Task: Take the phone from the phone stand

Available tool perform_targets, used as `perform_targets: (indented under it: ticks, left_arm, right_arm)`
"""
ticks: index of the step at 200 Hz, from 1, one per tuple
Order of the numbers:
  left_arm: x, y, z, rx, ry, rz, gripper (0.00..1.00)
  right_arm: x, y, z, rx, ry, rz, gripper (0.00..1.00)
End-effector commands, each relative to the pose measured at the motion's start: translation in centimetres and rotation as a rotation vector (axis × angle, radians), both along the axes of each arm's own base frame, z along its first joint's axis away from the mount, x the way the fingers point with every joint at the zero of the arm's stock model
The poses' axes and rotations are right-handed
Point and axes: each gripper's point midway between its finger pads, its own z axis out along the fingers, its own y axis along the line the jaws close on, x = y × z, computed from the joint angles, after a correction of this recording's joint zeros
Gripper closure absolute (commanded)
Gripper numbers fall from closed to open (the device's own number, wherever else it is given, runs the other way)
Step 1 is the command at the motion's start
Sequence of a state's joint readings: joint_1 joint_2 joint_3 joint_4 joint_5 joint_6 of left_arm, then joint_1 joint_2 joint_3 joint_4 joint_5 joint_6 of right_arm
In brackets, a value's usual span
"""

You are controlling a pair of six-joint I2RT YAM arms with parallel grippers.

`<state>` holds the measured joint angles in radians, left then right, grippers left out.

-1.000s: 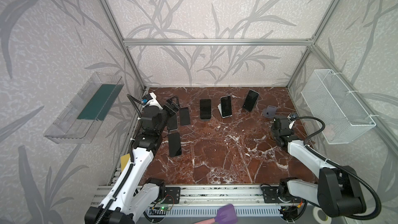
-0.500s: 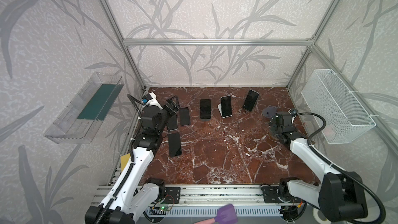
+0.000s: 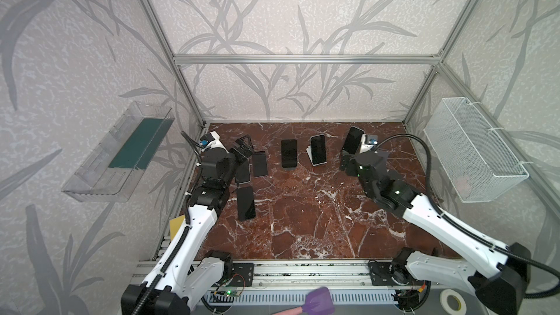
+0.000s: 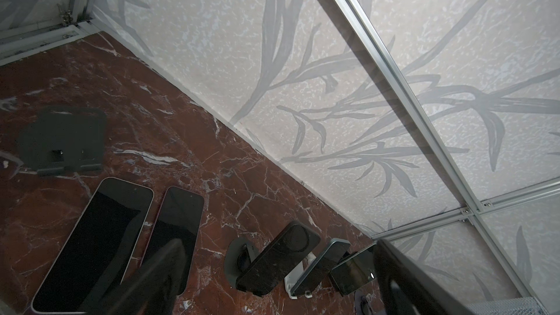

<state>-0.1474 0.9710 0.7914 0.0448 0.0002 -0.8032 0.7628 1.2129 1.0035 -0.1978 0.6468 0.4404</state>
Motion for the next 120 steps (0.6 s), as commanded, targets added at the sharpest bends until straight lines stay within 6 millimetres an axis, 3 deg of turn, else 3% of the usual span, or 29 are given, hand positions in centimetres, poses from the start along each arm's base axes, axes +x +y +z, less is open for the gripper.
perform_targets:
  ticks: [1, 22, 53, 120]
  left_arm:
    - [-0.2, 1.2, 0.7, 0.035, -0.003, 0.055, 0.01]
    - [-0.2, 1.6, 0.4, 0.043, 0.003, 0.072, 0.01]
    - [-0.1, 0.8, 0.9, 0.034, -0.012, 0.032, 0.01]
    - [-0.4, 0.6, 1.6, 0.018, -0.037, 0.017, 0.03]
  right_arm:
    - [1.2, 4.9, -0.5, 0.006, -0.014, 0.051, 0.02]
    - [2.7, 10.3, -1.9, 0.010, 0.033, 0.137, 0.01]
    - [5.3, 16.2, -5.0, -0.095, 0.162, 0.175, 0.01]
    - [10.0, 20.6, -7.2, -0.108, 0.186, 0.098, 0.01]
